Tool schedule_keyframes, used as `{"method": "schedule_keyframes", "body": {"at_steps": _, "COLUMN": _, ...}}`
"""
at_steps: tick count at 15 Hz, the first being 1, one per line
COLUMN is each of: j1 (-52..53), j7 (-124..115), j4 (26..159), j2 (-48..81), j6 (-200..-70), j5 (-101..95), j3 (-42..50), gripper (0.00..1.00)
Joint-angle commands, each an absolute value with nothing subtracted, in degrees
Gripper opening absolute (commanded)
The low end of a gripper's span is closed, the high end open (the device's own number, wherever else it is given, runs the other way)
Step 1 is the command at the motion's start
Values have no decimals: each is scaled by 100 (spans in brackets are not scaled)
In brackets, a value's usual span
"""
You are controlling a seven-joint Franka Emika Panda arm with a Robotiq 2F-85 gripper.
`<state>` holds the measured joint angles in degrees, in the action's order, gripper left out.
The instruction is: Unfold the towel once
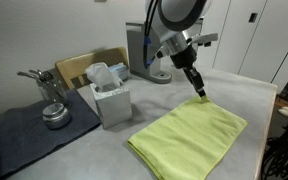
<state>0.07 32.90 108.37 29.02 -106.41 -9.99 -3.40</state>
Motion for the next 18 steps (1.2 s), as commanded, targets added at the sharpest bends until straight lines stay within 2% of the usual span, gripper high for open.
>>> {"method": "schedule_keyframes", "body": {"at_steps": 1, "j1": 34, "j7": 2790, "j4": 10810, "j2": 2859, "j6": -10563, "j5": -1243, "j3": -286, "gripper": 72}}
{"method": "schedule_keyframes", "body": {"at_steps": 4, "j1": 75, "j7": 2395, "j4": 10873, "j2": 2688, "j6": -10553, "j5": -1371, "j3": -304, "gripper": 94}}
{"method": "schedule_keyframes", "body": {"at_steps": 5, "j1": 86, "j7": 2249, "j4": 10860, "j2": 2647, "j6": -10494, "j5": -1336, "j3": -312, "gripper": 98}}
{"method": "schedule_keyframes", "body": {"at_steps": 11, "j1": 124, "j7": 888, "j4": 10868, "j2": 2114, "j6": -10144, "j5": -239, "j3": -390, "gripper": 100}}
{"method": "schedule_keyframes", "body": {"at_steps": 18, "j1": 351, "j7": -1111, "j4": 10984, "j2": 1644, "j6": -10563, "j5": 909, "j3": -335, "gripper": 100}}
